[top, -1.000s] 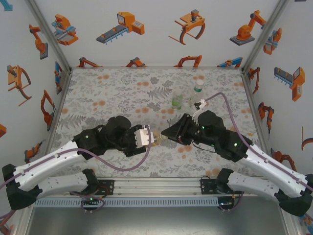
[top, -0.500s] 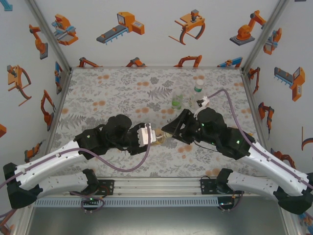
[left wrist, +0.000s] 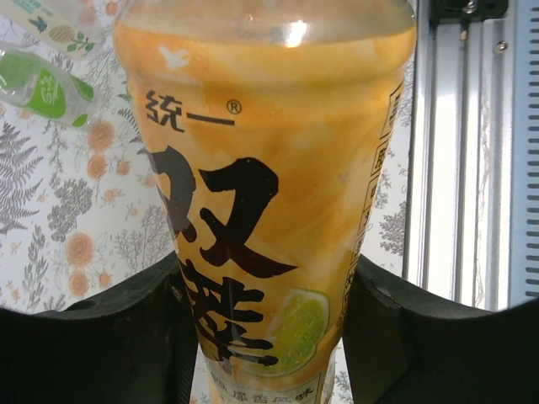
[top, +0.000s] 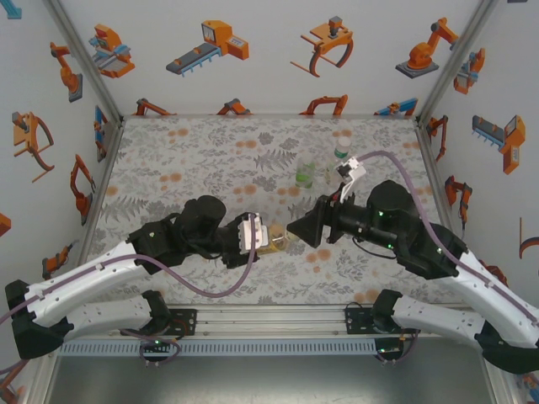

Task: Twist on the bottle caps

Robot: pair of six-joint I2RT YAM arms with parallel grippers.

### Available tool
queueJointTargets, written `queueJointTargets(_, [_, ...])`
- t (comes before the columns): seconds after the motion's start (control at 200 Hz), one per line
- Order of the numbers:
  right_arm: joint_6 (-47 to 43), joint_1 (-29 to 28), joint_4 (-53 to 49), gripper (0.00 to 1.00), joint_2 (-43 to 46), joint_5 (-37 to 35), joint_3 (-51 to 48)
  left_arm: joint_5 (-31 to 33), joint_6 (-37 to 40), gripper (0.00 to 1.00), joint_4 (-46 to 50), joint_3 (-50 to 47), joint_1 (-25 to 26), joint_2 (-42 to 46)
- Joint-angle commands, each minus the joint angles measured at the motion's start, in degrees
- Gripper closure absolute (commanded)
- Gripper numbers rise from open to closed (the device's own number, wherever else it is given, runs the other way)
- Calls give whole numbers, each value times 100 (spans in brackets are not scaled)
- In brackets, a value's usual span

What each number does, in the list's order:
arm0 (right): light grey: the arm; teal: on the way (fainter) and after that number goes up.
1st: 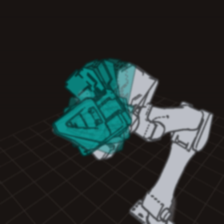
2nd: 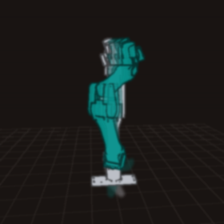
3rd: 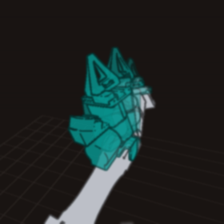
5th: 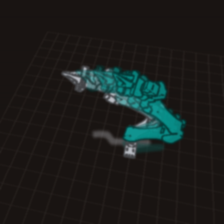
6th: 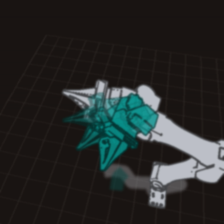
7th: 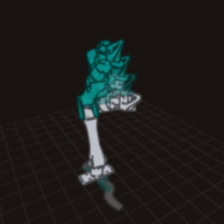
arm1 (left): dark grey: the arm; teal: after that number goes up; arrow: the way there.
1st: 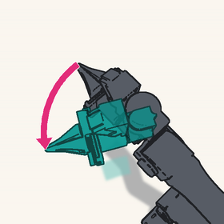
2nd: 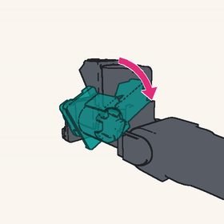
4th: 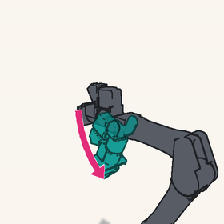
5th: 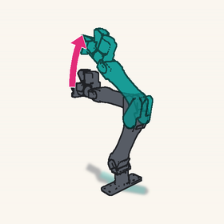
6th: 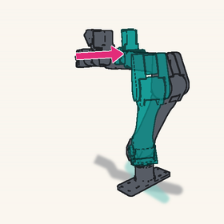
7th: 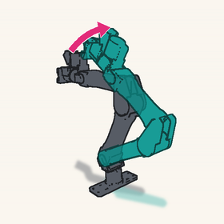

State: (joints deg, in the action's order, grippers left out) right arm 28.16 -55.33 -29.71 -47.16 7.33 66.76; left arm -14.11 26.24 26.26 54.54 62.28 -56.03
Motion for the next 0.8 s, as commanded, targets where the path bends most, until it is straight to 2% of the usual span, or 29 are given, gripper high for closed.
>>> queueJointTargets(0.0, [-2373,-30,-85,36,90,1334,395,-481,77,100,14,248,37,122])
queueJointTargets(0.125, [-4155,-30,-865,36,42,2387,702,-751,58,100,63,267,35,162])
queueJointTargets(0.295, [-5702,-30,-1573,37,-125,2746,928,-1018,-14,100,114,312,29,188])
queueJointTargets(0.796, [-5893,-30,-1142,56,-562,2947,1049,-989,4,100,256,348,31,236])
